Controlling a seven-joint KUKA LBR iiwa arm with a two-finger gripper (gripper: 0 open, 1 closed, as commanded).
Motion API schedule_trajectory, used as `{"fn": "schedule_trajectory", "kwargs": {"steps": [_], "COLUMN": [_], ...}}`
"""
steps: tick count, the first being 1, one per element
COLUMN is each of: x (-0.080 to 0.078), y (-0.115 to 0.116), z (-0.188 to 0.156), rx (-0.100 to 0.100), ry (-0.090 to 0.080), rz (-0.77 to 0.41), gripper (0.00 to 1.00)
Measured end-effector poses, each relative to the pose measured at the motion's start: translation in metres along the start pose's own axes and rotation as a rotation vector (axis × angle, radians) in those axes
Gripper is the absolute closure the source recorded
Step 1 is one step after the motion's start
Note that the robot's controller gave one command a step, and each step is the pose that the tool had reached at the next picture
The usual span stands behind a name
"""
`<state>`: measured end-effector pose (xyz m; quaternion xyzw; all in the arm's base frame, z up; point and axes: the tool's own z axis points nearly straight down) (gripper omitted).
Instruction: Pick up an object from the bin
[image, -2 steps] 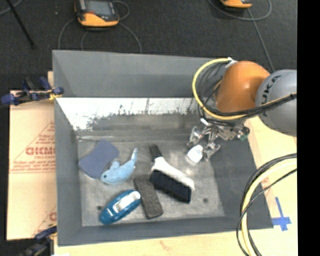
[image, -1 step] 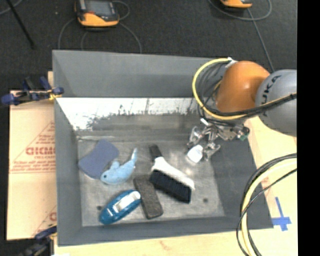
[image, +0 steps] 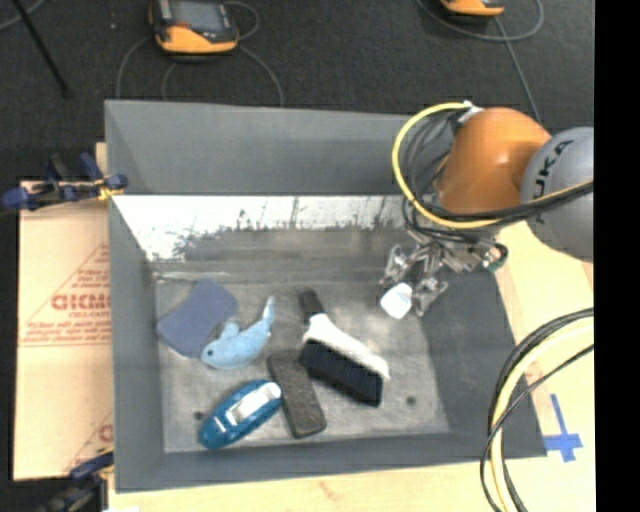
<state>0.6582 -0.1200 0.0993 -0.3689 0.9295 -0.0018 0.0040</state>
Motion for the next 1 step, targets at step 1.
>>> {"fn": "schedule_trajectory", "kwargs": {"steps": [1], "x": [-0.0009], "y": [-0.0002], "z": [-0.0496], "rx": [0.002], "ry": [0.0], "rz": [0.001], "gripper": [1.0]}}
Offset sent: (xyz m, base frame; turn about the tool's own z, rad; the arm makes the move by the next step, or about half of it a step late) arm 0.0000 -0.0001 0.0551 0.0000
